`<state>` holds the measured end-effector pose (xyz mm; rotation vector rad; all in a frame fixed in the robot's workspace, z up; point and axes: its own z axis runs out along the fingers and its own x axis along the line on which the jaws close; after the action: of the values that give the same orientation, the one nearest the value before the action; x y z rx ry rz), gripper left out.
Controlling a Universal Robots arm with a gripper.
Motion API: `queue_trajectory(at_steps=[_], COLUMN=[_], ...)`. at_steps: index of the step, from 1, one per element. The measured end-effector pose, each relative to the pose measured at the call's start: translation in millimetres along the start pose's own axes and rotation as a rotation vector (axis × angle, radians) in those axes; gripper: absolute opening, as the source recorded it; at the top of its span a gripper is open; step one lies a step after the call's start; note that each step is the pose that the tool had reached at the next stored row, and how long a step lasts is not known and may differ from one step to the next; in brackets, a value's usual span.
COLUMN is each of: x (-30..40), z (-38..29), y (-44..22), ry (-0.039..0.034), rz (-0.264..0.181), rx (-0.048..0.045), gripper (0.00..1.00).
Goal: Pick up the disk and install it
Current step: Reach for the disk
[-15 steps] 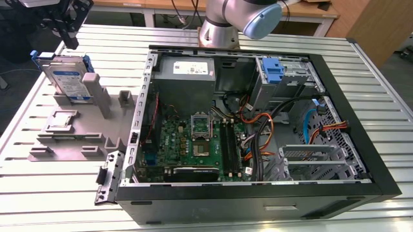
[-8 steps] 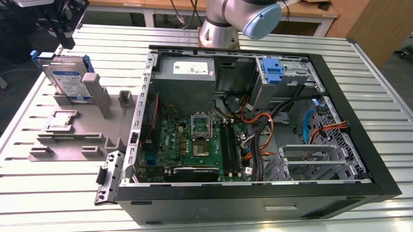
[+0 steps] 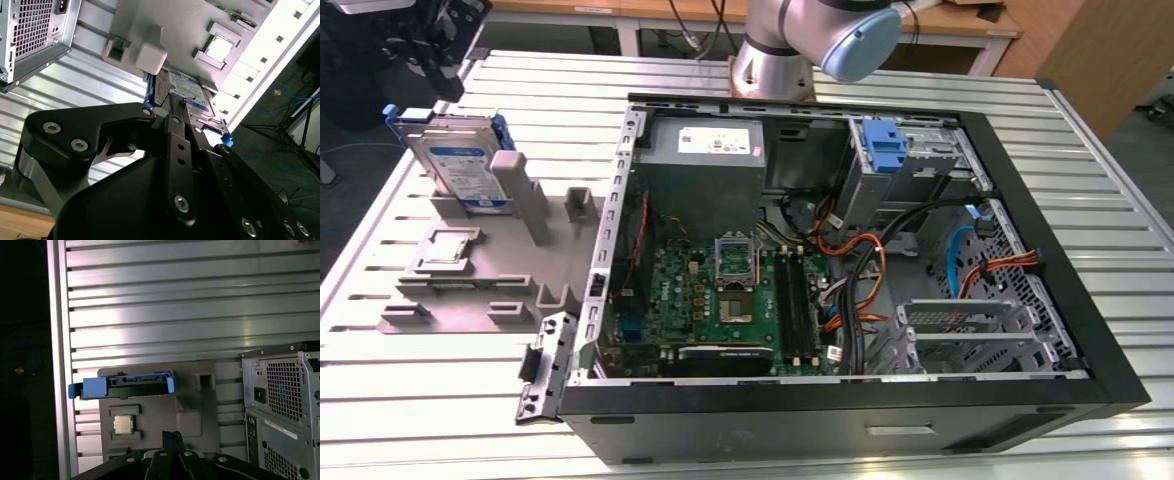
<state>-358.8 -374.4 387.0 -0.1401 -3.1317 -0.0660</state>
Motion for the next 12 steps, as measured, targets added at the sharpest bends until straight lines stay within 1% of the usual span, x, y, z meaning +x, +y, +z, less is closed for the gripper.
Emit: queue_trajectory(at_steps=[3,5,7,10,12], x=[7.1,12.9,18.0,23.7,27.5], z=[0.3,0.6,1.2,2.2,2.8], y=[0.7,2.8,7.3,15.5,17.9], ry=[0.0012,0.0015,0.0015,0.0016,0.0015], rz=[0.0,0.0,0.0,0.0,0.0], rx=[0.0001,0.0002,0.0002,0.0002,0.0001], gripper=[0.1,0.1,0.1,0.1,0.1])
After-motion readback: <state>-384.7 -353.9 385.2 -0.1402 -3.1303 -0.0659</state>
